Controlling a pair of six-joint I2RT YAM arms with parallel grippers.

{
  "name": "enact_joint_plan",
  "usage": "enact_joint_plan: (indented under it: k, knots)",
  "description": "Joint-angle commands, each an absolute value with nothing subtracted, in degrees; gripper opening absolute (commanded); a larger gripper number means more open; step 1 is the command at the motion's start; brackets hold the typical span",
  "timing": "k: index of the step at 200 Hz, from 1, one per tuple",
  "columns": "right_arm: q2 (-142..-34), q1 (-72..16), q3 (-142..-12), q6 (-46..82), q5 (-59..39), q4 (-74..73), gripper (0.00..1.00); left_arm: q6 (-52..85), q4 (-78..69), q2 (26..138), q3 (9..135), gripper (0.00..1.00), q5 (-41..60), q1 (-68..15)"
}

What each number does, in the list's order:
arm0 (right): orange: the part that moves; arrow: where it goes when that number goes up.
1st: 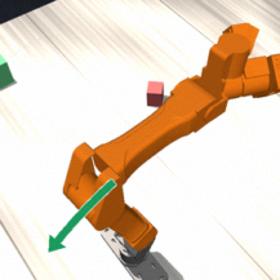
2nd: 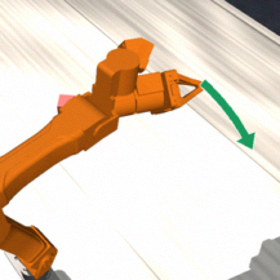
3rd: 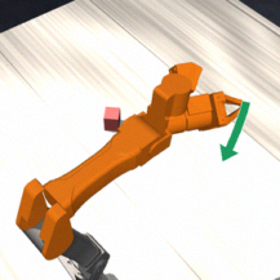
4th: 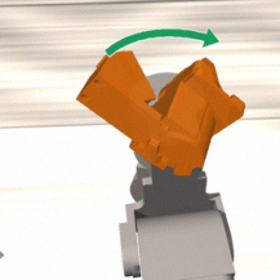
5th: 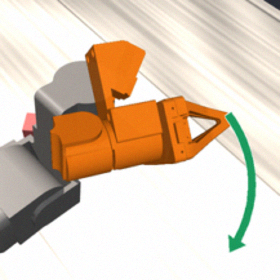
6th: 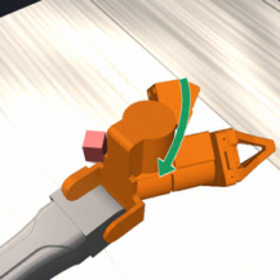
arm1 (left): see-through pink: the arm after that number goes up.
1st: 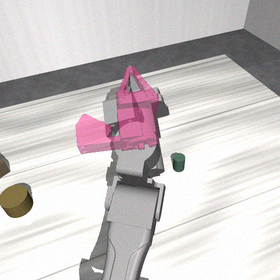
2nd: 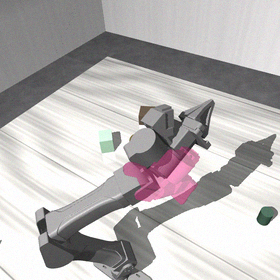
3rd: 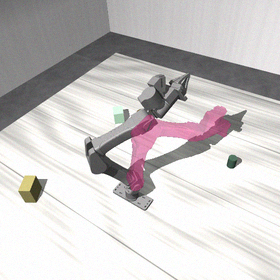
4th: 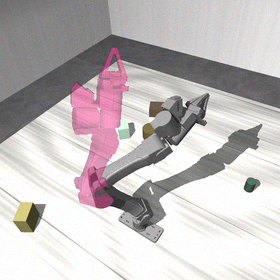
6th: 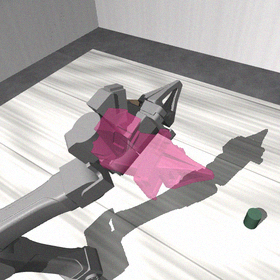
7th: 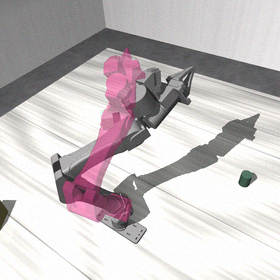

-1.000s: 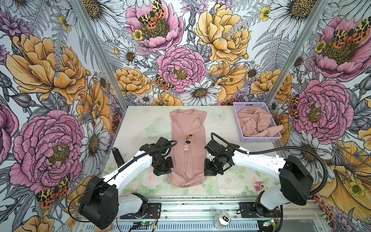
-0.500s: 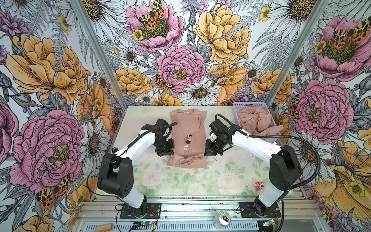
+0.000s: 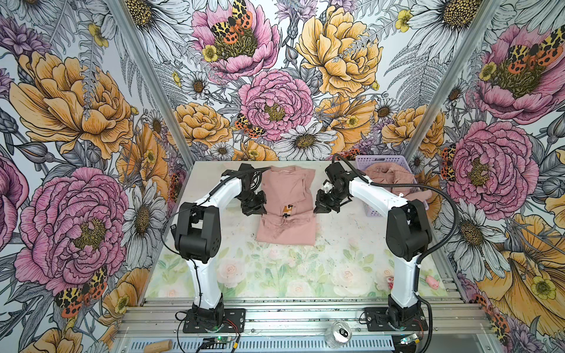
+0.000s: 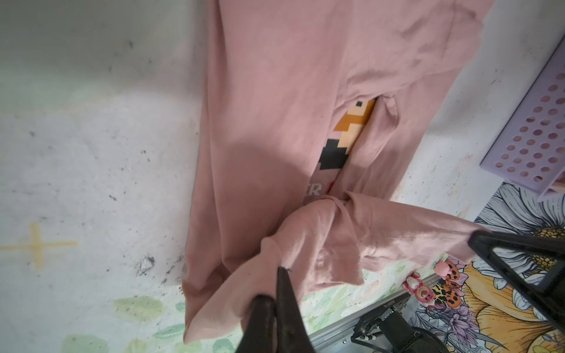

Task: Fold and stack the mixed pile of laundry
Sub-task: 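Lift the hem with both grippers and fold it toward the collar, then lower the folded hem onto the shirt and open both grippers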

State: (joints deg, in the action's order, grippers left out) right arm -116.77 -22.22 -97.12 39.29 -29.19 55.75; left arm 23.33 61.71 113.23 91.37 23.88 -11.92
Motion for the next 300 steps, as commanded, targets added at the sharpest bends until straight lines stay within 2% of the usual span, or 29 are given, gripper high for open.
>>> enact_joint_plan:
  k: [1, 140, 149, 168, 180, 201, 210, 237, 275, 300]
  knots:
    - [-119.3, -21.7, -101.9, 36.6, -29.5, 56.2, 0.0, 21.5, 62.0, 115.0, 94.9, 0.0, 25.7, -10.8]
    - [-131.3, -19.4, -114.9, 33.8, -27.5, 56.6, 0.0, 19.9, 62.0, 125.7, 104.8, 0.0, 24.8, -8.0]
    - [-131.6, -19.3, -115.6, 33.4, -27.1, 56.4, 0.0, 19.9, 62.0, 125.8, 104.9, 0.12, 24.3, -7.8]
    - [-130.9, -19.3, -116.8, 32.5, -26.0, 56.4, 0.17, 20.0, 62.0, 124.8, 104.5, 0.23, 23.1, -7.3]
    - [-129.2, -19.4, -116.7, 32.1, -24.5, 56.5, 0.28, 20.1, 61.9, 123.4, 103.7, 0.33, 21.8, -7.2]
    - [-125.0, -19.7, -113.9, 31.7, -21.8, 56.5, 0.4, 20.3, 61.8, 119.5, 100.9, 0.46, 19.0, -7.2]
    - [-123.2, -20.2, -111.8, 31.9, -21.2, 56.4, 0.43, 20.3, 61.7, 117.6, 99.2, 0.5, 17.9, -7.3]
    - [-119.2, -23.8, -104.8, 34.2, -23.1, 53.3, 0.49, 21.1, 59.6, 111.3, 91.9, 0.52, 17.9, -8.6]
    - [-118.5, -29.2, -96.9, 40.2, -25.9, 44.0, 0.52, 26.2, 52.1, 102.6, 79.6, 0.53, 22.0, -12.5]
    - [-119.9, -30.3, -95.0, 42.4, -26.4, 39.0, 0.52, 30.4, 45.6, 102.5, 74.5, 0.52, 25.4, -15.4]
